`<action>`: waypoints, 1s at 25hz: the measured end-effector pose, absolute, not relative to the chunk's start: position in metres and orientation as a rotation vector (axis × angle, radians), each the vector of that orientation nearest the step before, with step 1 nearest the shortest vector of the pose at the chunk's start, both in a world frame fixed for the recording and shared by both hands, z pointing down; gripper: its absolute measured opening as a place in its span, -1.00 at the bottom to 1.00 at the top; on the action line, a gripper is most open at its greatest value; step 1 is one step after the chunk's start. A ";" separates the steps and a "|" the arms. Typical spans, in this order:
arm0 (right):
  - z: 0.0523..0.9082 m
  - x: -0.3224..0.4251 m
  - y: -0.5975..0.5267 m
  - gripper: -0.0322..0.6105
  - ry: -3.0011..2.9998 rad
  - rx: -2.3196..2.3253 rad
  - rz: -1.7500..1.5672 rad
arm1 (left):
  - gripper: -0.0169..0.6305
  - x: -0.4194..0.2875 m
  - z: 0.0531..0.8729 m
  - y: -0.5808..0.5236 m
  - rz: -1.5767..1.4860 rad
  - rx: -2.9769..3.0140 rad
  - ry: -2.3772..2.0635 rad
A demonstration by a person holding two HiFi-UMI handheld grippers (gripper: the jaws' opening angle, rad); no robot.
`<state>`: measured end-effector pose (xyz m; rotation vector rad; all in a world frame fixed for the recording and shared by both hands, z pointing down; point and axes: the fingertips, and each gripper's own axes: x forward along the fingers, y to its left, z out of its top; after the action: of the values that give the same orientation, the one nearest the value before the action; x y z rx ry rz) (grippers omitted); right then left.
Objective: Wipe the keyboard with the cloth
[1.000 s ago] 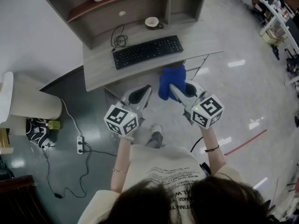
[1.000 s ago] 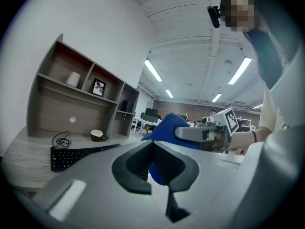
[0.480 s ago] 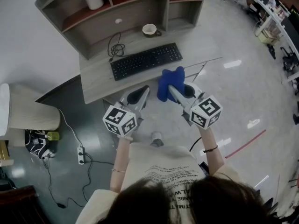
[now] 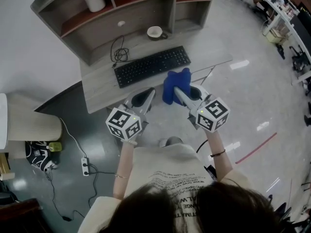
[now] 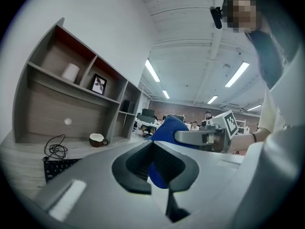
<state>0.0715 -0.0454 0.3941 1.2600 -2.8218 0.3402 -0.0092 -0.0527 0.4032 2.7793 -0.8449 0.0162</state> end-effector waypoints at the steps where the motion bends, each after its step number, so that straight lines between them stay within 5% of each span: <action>1: 0.396 0.070 -0.048 -0.74 -2.818 1.261 0.344 | -0.96 -0.010 0.404 -0.055 0.016 2.778 -0.842; 25: 0.407 0.103 -0.130 -0.74 -2.767 1.237 0.348 | -0.96 0.027 0.429 -0.124 0.041 2.722 -0.773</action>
<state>0.1025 -0.1304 0.4072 1.2374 -2.7668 0.3478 0.0272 -0.1241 0.4288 2.7220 -0.7726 0.0407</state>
